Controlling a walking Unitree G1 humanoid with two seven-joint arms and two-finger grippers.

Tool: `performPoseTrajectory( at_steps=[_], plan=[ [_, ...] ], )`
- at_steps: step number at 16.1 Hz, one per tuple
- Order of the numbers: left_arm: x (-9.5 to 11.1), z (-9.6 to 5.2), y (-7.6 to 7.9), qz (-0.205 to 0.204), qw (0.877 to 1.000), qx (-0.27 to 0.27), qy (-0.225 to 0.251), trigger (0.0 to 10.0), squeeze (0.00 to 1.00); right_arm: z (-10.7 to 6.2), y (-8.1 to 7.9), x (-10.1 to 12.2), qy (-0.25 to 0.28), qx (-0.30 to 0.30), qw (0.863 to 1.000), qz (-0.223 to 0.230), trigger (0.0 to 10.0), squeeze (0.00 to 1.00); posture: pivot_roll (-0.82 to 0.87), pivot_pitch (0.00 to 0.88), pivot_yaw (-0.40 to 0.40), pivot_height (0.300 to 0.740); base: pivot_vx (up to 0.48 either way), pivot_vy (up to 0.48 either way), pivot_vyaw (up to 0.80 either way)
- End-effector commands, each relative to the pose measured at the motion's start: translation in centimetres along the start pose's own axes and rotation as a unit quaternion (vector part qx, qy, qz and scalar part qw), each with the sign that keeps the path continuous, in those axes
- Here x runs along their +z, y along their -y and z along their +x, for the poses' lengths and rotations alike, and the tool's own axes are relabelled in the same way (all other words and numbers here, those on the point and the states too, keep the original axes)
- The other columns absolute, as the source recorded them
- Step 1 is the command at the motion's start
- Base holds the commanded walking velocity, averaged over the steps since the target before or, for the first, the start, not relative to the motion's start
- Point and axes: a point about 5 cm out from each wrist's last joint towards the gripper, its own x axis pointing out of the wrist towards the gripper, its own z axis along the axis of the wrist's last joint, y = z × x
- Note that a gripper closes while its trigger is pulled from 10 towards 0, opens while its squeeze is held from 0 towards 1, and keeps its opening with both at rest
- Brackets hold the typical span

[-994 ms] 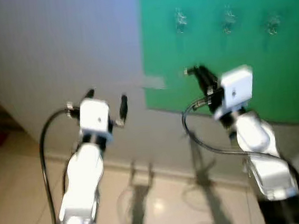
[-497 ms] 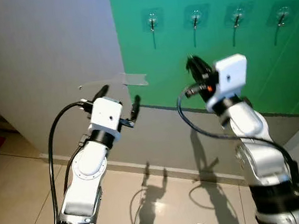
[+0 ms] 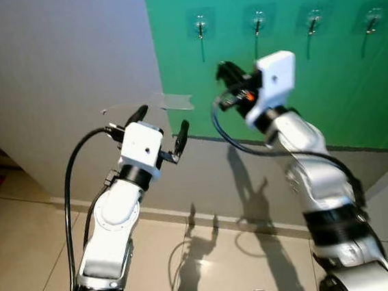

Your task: Hang keys on a hook

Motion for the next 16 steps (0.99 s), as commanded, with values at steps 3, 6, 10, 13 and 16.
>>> performPoseTrajectory(
  at_steps=[3, 6, 10, 13, 16],
  plan=[
    [0.7, 0.1, -0.8, 0.002, 1.000, 0.010, 0.012, 10.0, 0.00, 1.6, -0.4, 0.5, 0.008, 0.014, 0.999, 0.040, 10.0, 0.00, -0.05, 0.100, 0.014, 0.740, 0.000, 0.000, 0.00],
    [0.8, 0.1, -0.9, 0.001, 1.000, 0.013, 0.012, 10.0, 0.00, 3.2, -0.7, 1.2, 0.017, 0.020, 0.998, 0.066, 10.0, 0.00, -0.05, 0.108, 0.008, 0.740, 0.000, 0.000, 0.00],
    [0.9, 0.1, -0.9, 0.001, 1.000, 0.012, 0.011, 10.0, 0.00, 4.2, -0.6, 1.9, 0.031, 0.015, 0.996, 0.082, 10.0, 0.00, -0.05, 0.116, 0.011, 0.740, 0.000, 0.000, 0.00],
    [1.1, 0.3, -0.5, 0.001, 1.000, 0.002, 0.014, 10.0, 0.00, 4.8, -0.2, 2.1, 0.035, 0.005, 0.995, 0.093, 10.0, 0.00, -0.05, 0.122, 0.014, 0.740, 0.000, 0.000, 0.00],
    [1.3, 0.4, -0.3, -0.002, 1.000, -0.006, 0.018, 10.0, 0.00, 5.2, 0.2, 2.2, 0.038, -0.009, 0.994, 0.100, 10.0, 0.00, -0.05, 0.127, 0.015, 0.740, 0.000, 0.000, 0.00]
  ],
)
